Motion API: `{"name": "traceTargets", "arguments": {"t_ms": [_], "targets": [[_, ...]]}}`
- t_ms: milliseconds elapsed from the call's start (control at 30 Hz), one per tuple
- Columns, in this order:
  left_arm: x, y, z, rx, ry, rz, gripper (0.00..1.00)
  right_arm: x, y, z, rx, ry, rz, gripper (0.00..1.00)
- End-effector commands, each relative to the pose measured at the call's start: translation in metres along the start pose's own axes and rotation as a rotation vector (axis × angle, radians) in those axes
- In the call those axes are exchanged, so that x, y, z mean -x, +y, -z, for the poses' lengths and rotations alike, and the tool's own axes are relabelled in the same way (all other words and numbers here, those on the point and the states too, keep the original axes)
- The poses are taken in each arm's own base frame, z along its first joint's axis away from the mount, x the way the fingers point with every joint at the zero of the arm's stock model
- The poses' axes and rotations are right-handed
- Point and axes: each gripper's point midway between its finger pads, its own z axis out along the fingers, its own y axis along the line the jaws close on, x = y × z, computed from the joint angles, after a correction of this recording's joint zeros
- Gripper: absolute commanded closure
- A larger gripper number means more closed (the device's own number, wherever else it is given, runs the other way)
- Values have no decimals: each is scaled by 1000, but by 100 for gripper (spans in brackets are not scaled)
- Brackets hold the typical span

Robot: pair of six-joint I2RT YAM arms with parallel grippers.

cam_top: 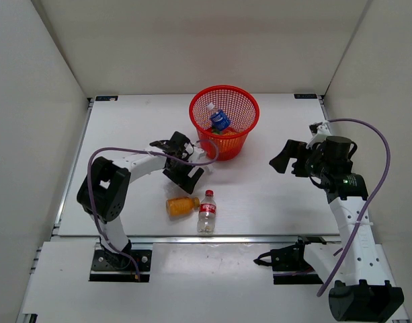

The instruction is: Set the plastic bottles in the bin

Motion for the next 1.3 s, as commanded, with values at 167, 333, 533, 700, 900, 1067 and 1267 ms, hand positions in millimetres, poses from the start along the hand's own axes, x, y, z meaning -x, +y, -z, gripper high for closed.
{"name": "traceTargets", "arguments": {"t_ms": [167,333,533,700,900,1067,1267], "targets": [[20,24,50,138,-214,122,34,-12,8,7,30,0,30,1],[19,49,97,305,-374,210,44,-19,13,10,34,4,50,1],[26,67,192,429,-621,426,48,-31,12,10,33,32,62,1],[90,46,278,369,-856,479,48,-40,19,5,61,53,88,0],[199,14,320,196,-1057,442,47,-54,33,0,93,89,155,0],[276,-5,280,104,-1052,413,44,-62,36,0,88,91,194,1],[327,-34,224,67,-965,336,34,-63,25,-7,80,102,167,1]]}}
